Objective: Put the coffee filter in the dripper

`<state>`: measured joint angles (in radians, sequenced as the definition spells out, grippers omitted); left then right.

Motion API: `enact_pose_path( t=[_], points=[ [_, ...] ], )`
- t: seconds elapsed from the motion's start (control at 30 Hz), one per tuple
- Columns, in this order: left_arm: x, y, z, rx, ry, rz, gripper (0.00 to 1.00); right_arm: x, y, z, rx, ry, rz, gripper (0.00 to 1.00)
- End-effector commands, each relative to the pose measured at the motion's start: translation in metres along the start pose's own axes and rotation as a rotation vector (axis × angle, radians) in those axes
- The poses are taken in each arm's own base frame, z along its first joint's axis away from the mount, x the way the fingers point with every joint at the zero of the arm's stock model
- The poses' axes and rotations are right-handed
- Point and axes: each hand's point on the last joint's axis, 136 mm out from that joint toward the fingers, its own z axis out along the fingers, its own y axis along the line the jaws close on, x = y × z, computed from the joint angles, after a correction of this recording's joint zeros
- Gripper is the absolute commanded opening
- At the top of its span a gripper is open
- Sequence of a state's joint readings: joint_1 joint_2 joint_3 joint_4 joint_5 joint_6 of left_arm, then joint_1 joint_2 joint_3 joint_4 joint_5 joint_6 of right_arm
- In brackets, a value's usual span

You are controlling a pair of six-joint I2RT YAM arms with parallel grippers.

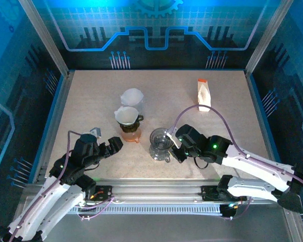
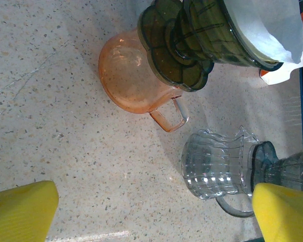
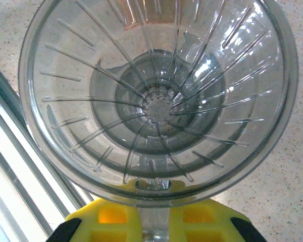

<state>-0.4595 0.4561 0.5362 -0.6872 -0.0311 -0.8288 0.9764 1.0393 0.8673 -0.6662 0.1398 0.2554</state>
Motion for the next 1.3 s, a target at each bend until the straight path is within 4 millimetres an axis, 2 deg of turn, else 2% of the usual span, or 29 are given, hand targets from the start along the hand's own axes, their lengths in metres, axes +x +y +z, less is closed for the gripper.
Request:
enact_pose_path(
  t=[0.0, 0.27, 0.3, 0.57, 0.8, 1.07, 1.27],
  points=[
    [-0.005, 0.000, -0.004, -0.003, -0.023, 0.012, 0.99, -0.003, -0.003, 0.002, 0.038, -0.006, 0.000, 0.09],
    [-0.005, 0.000, -0.005, -0.002, -0.025, 0.012, 0.99, -0.005, -0.001, 0.011, 0.030, 0.005, -0.004, 0.10],
    [-0.005, 0.000, -0.005, -0.003, -0.025, 0.012, 0.99, -0.014, 0.001, 0.007, 0.024, -0.016, -0.002, 0.10],
    [-0.004, 0.002, -0.004, -0.006, -0.022, 0.010, 0.99, -0.015, 0.005, 0.004, 0.001, -0.008, 0.001, 0.11],
    [-0.005, 0.000, -0.004, 0.001, -0.023, 0.006, 0.99, -0.026, 0.006, -0.006, 0.002, -0.041, 0.011, 0.12],
    [-0.004, 0.001, -0.003, 0.000, -0.021, 0.004, 0.99, -0.026, 0.010, 0.000, -0.016, -0.037, 0.015, 0.13],
    [-0.003, 0.002, -0.003, -0.002, -0.018, 0.004, 0.99, -0.018, 0.010, 0.008, -0.018, -0.004, 0.020, 0.13]
  ],
)
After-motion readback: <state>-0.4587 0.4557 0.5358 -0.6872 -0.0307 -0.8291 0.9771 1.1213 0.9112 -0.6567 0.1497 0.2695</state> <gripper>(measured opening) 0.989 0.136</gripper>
